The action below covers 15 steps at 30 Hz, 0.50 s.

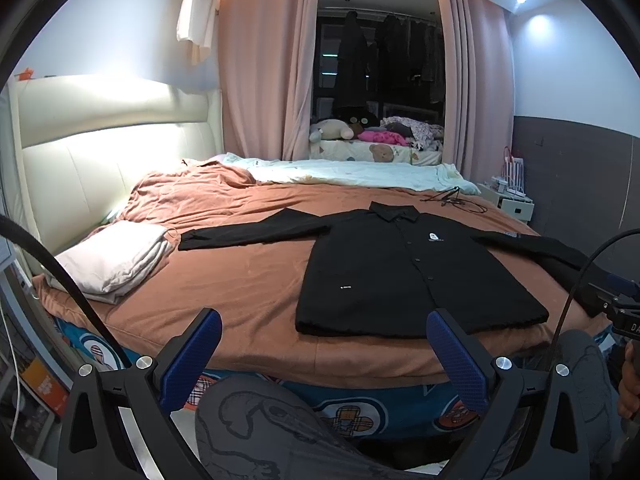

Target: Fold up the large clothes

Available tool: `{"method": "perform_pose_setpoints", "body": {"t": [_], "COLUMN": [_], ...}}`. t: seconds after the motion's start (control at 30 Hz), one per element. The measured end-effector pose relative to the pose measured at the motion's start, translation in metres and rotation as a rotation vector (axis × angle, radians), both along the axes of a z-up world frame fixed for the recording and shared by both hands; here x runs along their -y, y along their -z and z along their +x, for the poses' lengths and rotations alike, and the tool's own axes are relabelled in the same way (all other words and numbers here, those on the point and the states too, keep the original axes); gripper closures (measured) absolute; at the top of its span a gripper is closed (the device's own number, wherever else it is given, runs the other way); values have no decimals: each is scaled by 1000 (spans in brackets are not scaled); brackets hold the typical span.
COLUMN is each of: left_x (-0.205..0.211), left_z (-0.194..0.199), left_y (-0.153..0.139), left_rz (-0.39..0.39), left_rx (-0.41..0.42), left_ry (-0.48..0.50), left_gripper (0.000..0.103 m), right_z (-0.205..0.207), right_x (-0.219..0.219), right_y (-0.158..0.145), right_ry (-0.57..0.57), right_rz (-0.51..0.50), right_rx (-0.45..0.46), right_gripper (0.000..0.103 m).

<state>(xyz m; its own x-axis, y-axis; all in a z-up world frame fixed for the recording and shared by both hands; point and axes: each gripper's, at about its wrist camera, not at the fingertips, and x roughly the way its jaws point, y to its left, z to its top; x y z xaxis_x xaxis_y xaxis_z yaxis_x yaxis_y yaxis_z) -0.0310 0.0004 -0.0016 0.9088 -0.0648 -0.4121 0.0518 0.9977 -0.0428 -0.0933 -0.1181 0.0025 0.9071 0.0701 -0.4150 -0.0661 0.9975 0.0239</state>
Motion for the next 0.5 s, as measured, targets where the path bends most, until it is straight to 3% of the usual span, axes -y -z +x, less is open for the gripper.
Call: {"method": "perform_pose_setpoints", "body": {"t": [0.5], "left_x": [-4], "left_z": [-11], "left_y": [0], "left_rz": [-19], "left_rx": [6], "left_ry": [-6], "left_gripper": [0], "right_z": [-1], "right_x": [0], "right_y": [2], "right_ry": [-20], "right_rz": [5], "right_rx": [25], "right_gripper": [0]}}
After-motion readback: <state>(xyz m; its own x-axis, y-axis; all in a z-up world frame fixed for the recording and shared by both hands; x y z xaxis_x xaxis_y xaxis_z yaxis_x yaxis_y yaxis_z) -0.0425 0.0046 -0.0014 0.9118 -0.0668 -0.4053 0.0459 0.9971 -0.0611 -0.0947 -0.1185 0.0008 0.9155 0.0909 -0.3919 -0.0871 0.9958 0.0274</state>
